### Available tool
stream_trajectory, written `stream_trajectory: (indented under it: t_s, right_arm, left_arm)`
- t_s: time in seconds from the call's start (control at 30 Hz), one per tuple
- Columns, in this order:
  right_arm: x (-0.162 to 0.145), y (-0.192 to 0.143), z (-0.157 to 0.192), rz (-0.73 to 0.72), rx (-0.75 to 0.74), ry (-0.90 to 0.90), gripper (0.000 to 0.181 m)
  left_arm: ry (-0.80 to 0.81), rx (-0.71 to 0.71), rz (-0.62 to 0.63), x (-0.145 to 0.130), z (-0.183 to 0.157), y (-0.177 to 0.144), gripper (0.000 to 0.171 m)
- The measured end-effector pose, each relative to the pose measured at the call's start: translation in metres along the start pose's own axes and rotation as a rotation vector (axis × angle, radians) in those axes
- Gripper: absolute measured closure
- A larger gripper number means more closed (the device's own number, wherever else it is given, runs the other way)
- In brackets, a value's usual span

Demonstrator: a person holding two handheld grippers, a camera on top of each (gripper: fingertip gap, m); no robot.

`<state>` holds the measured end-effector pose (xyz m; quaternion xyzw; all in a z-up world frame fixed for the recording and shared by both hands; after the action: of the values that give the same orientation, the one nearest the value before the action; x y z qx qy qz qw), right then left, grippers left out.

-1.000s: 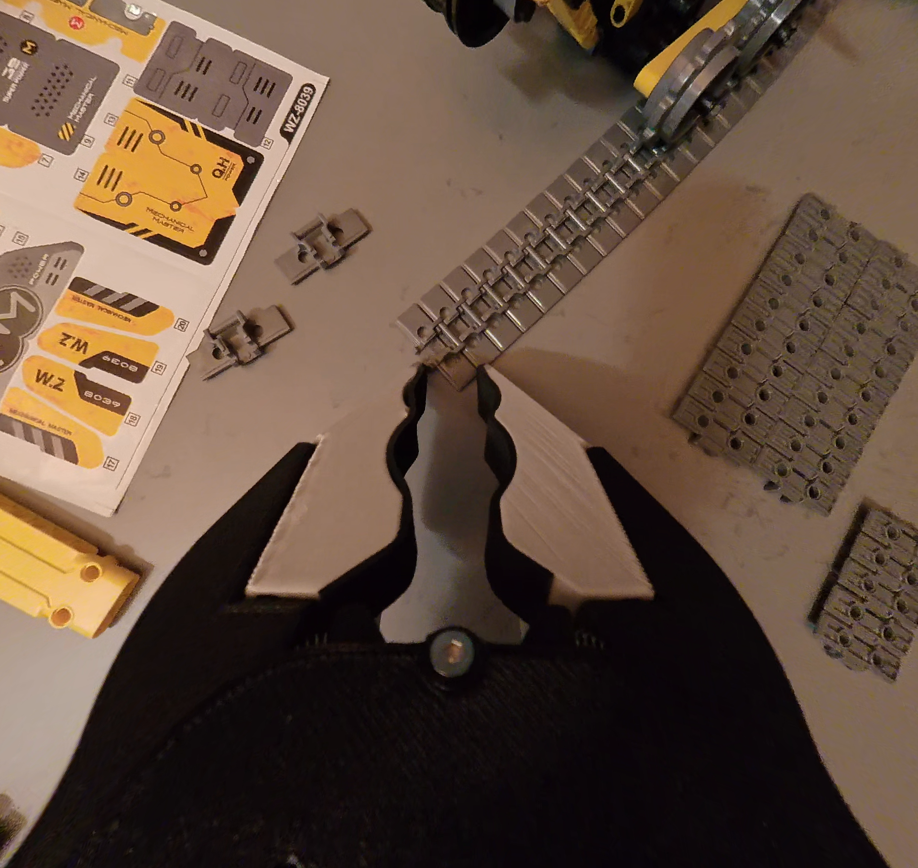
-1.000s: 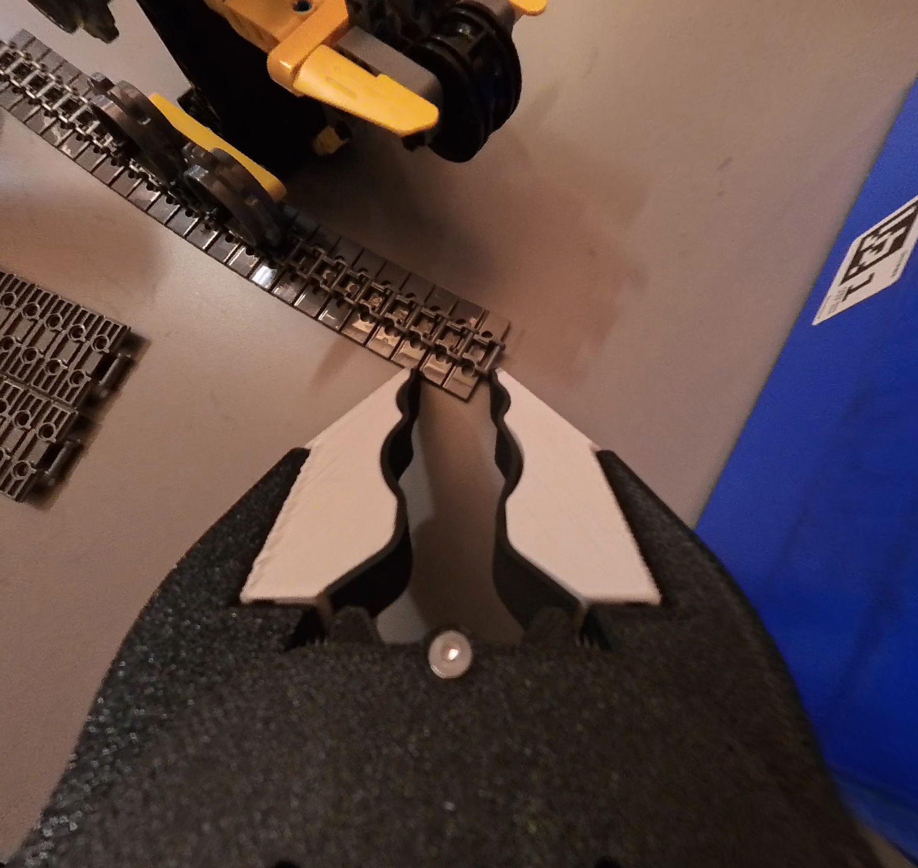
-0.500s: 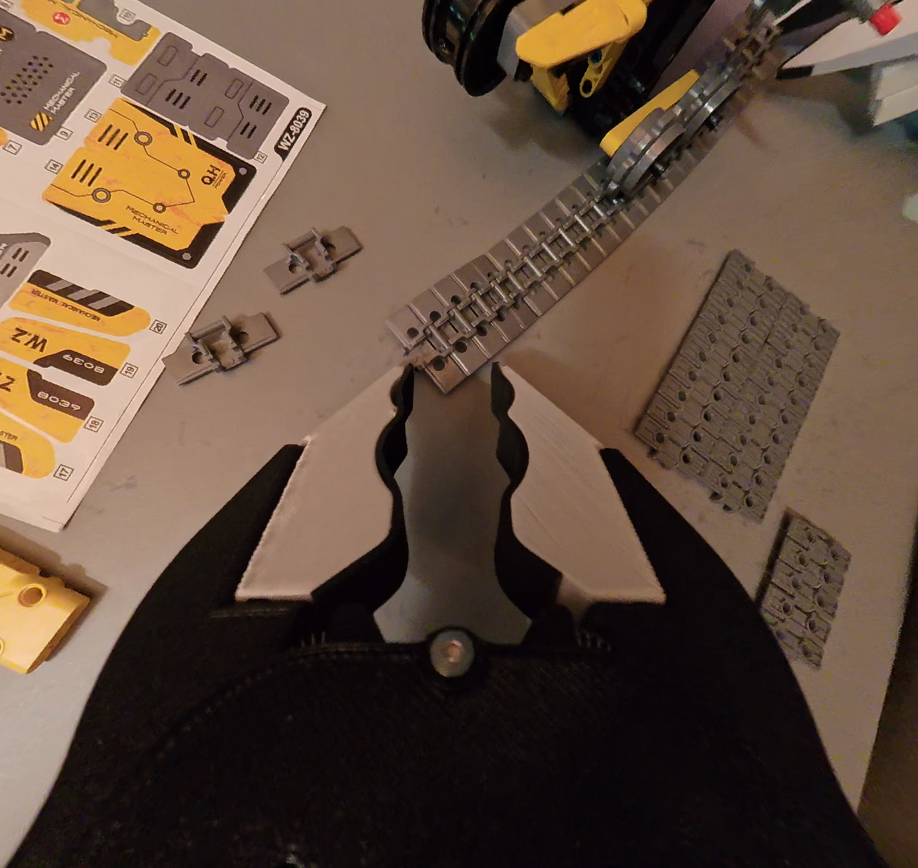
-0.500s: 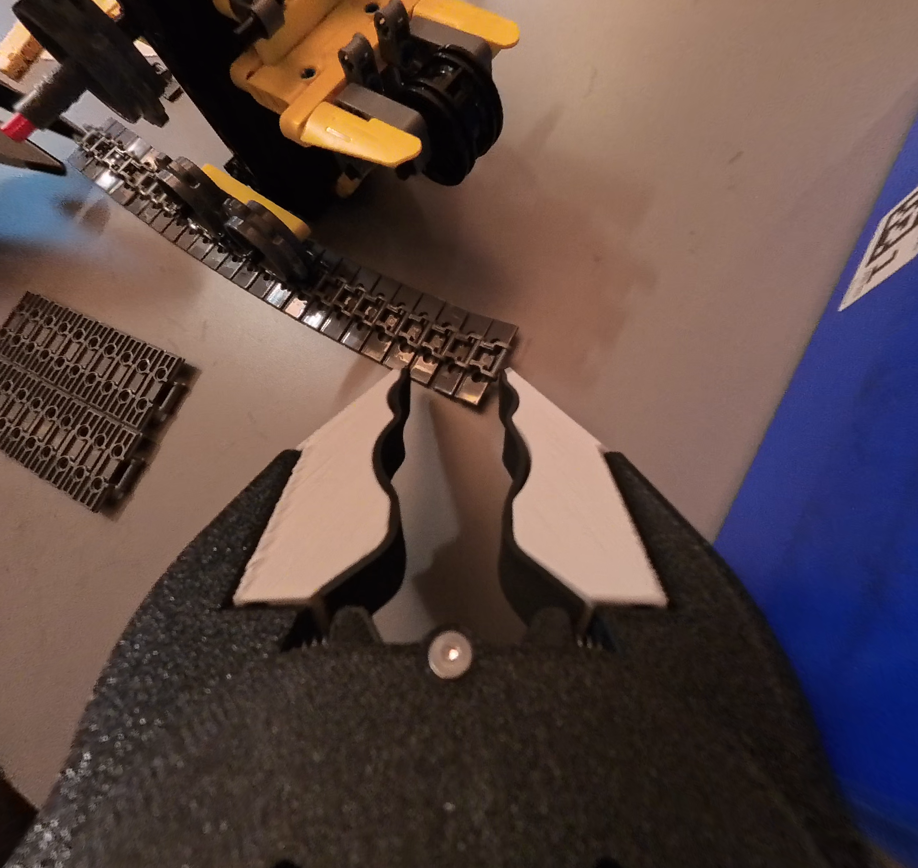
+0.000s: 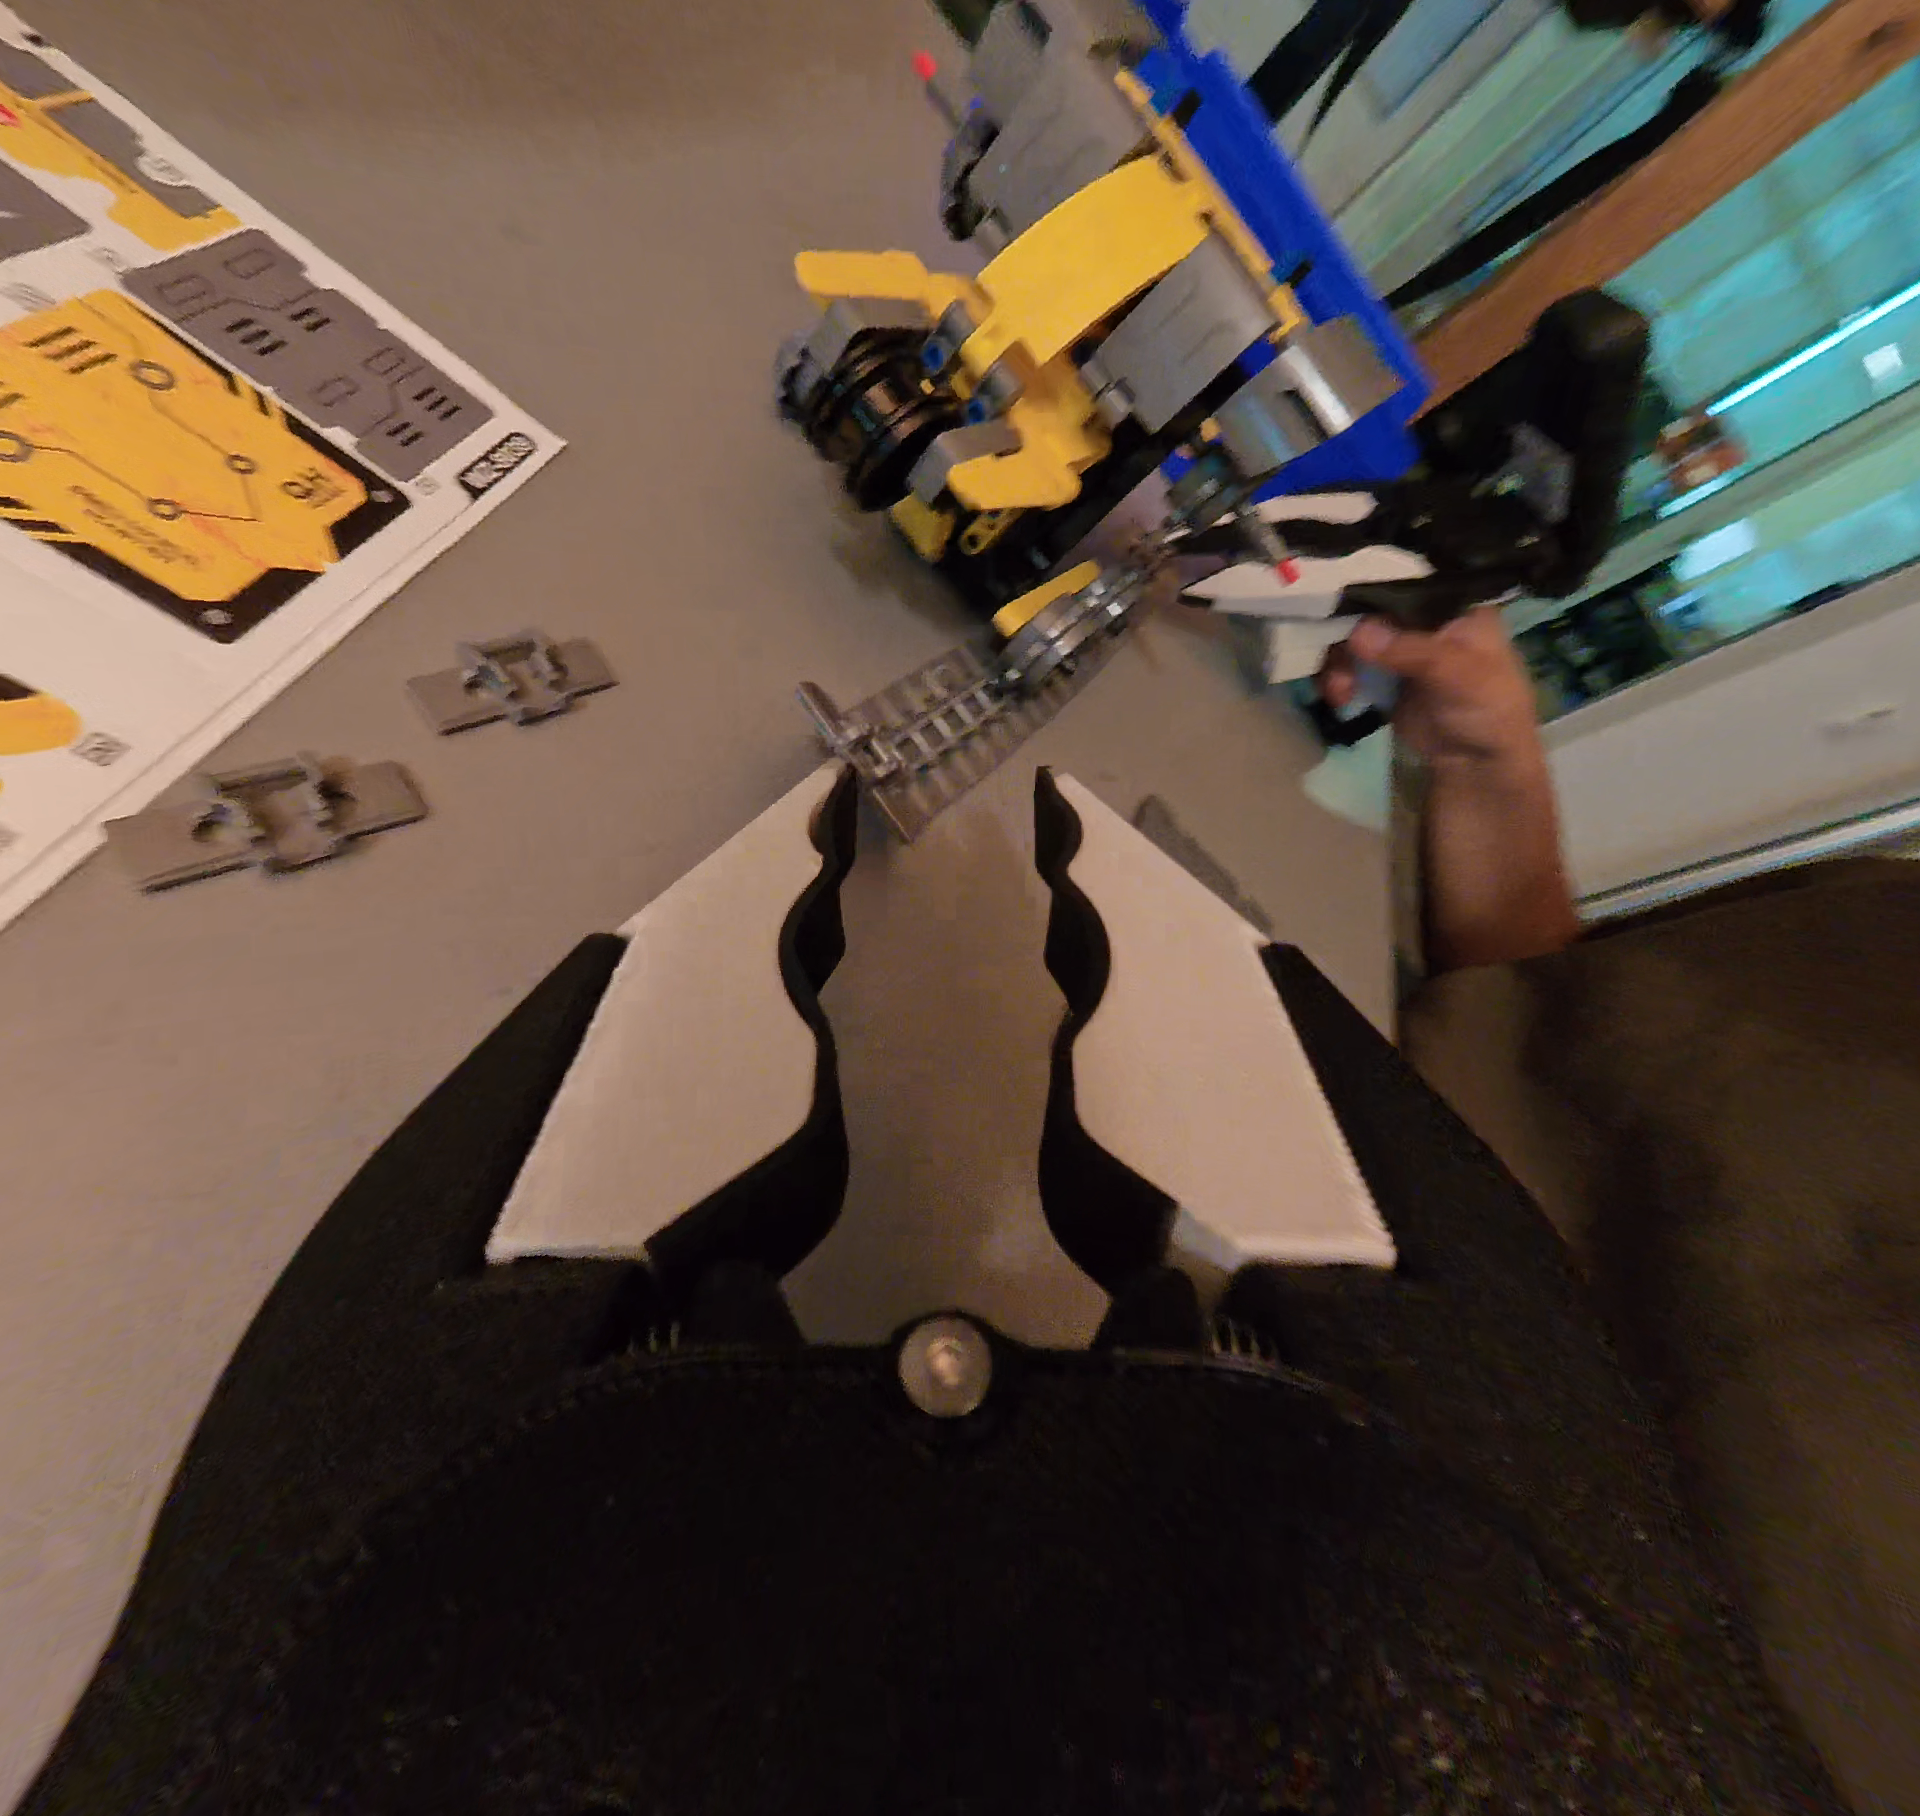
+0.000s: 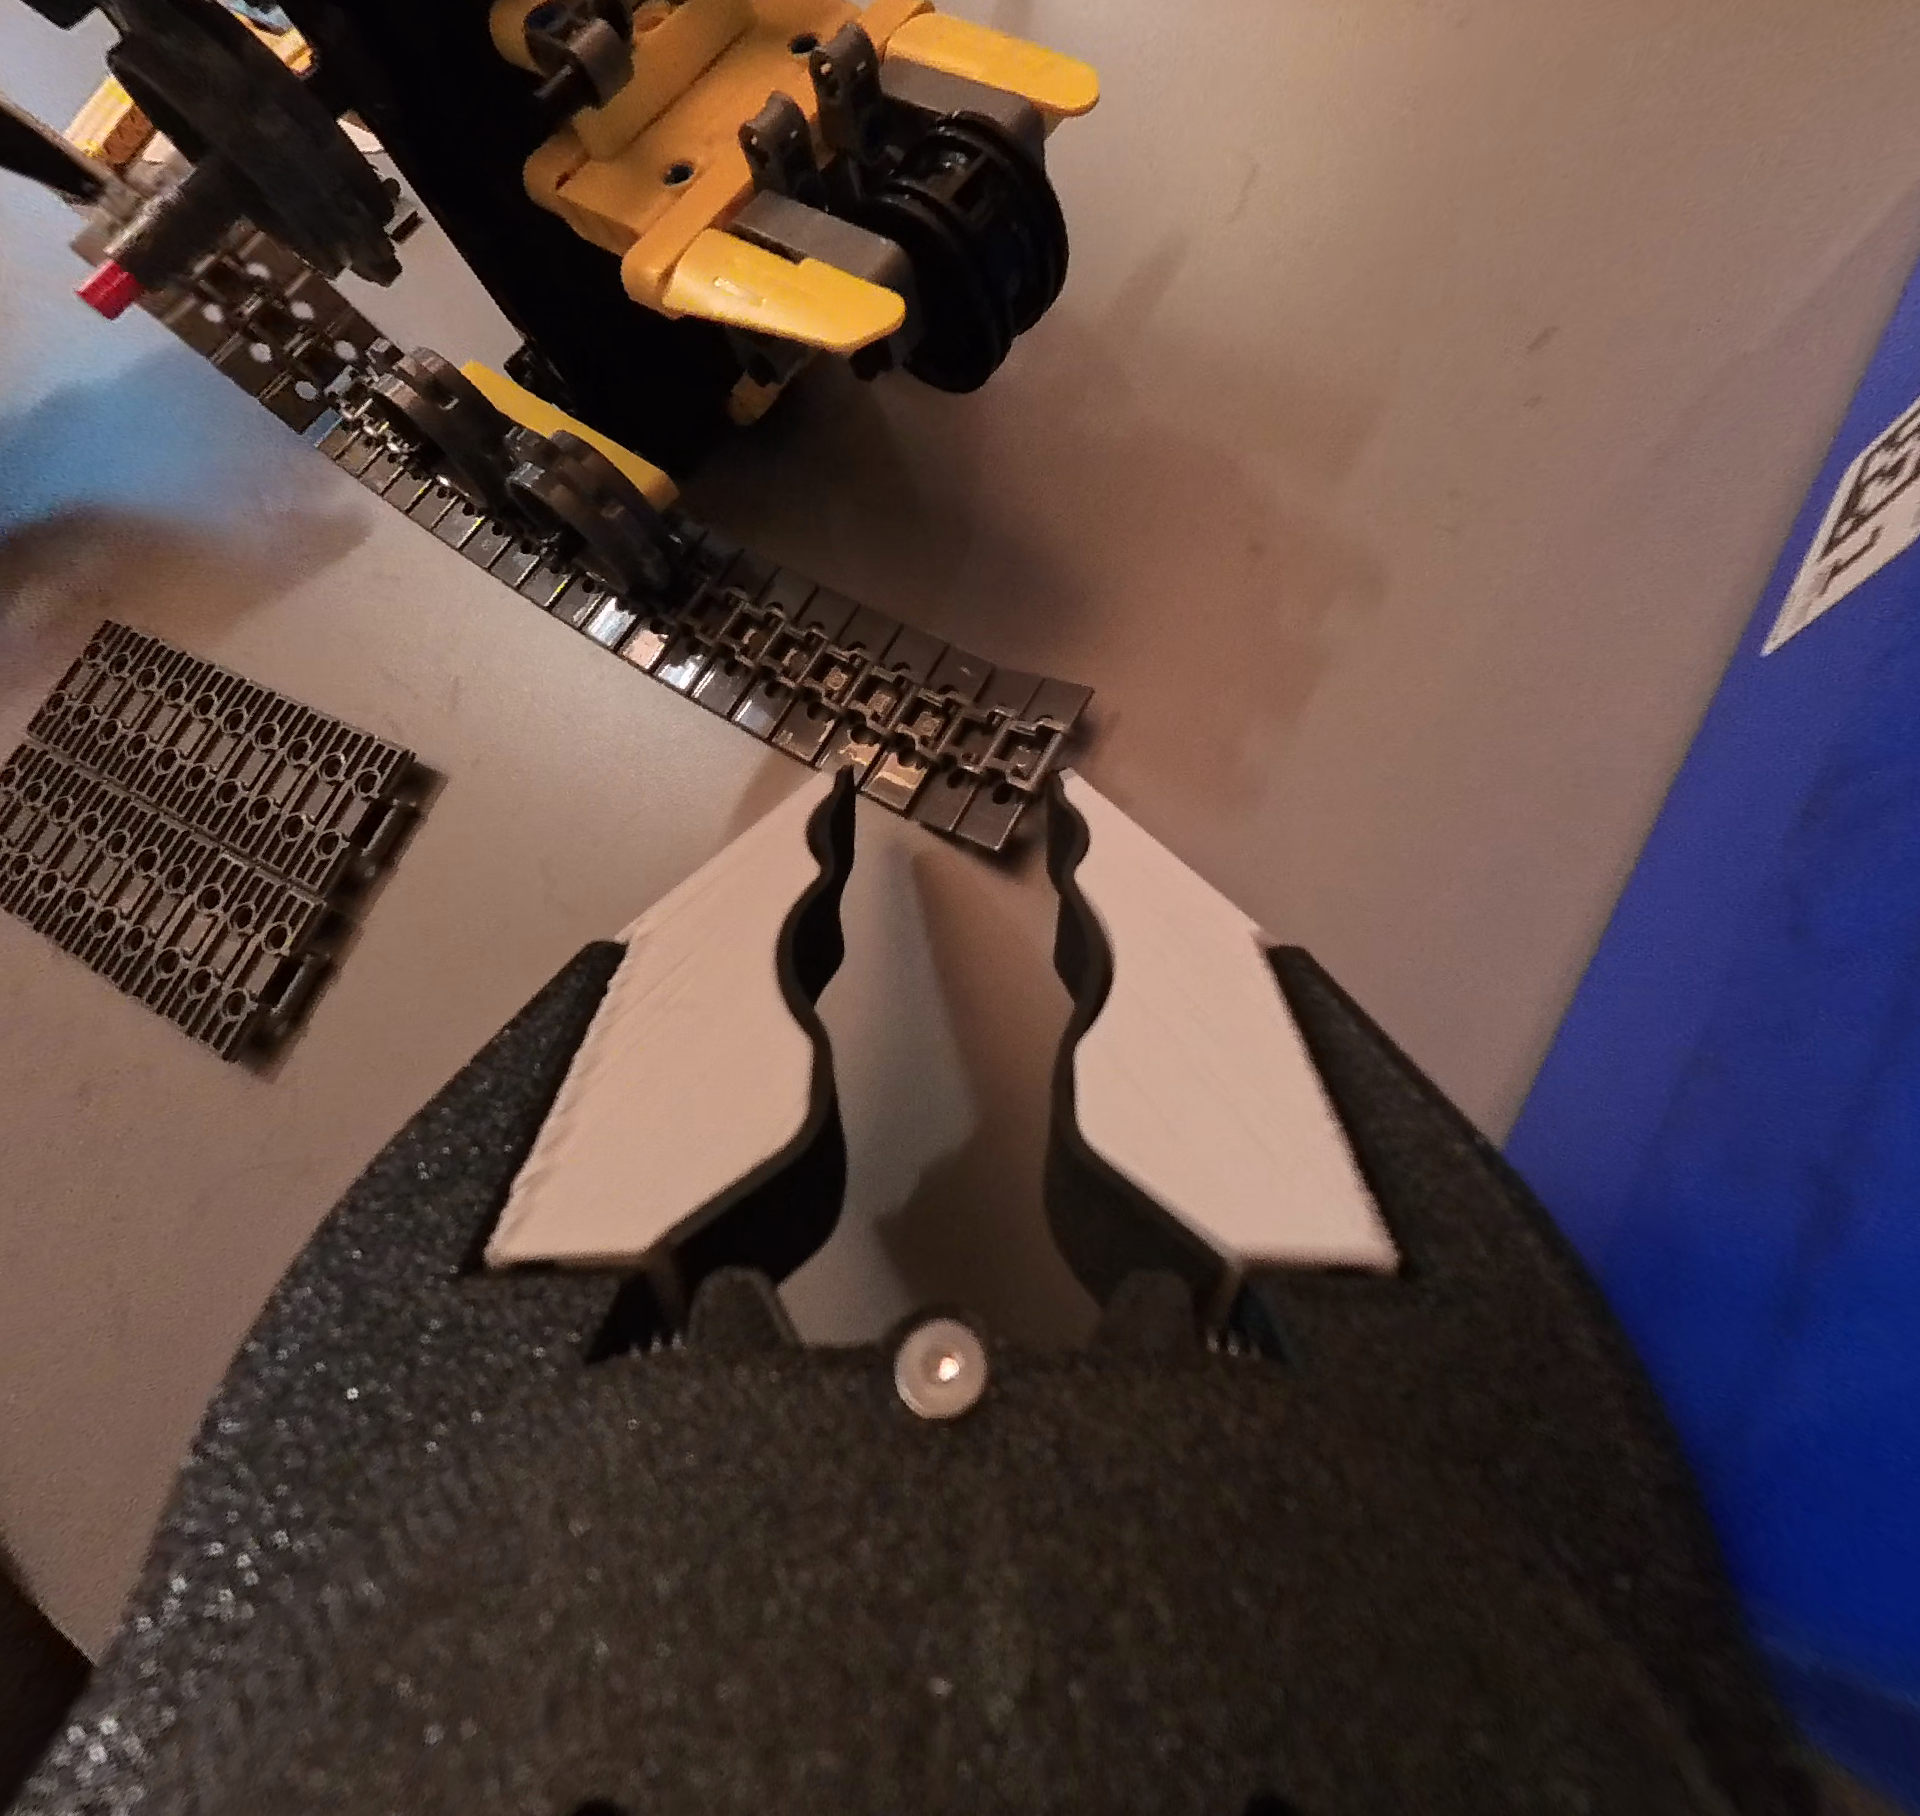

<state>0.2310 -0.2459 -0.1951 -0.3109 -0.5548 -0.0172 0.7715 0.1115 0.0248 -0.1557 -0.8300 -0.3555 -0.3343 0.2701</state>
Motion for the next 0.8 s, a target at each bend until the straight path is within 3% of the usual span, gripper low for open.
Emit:
stream_trajectory:
  t_s: [0.17, 0.5, 0.8]
  right_arm:
    - [0.001, -0.001, 0.001, -0.013, 0.011, 0.011, 0.145]
    - [0.004, -0.004, 0.007, -0.033, 0.026, 0.011, 0.144]
    - [0.004, -0.005, 0.002, -0.026, -0.016, -0.024, 0.141]
  left_arm:
    - [-0.019, -0.016, 0.018, -0.006, -0.002, 0.007, 0.14]
    - [0.249, 0.175, 0.128, -0.018, 0.004, 0.018, 0.142]
    - [0.581, 0.286, 0.256, -0.025, 0.013, 0.017, 0.102]
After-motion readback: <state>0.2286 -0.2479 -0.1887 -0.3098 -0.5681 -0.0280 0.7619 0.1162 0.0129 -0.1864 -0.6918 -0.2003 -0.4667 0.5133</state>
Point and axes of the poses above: each gripper's, where its closed fingertips meet, y out along the fingers, x out of its top, z = x × y across the jaws, the point moved 3 cm from there along -y, back along the fingers, and after that the axes turned 12 degrees about -z, right-handed, at the moved point
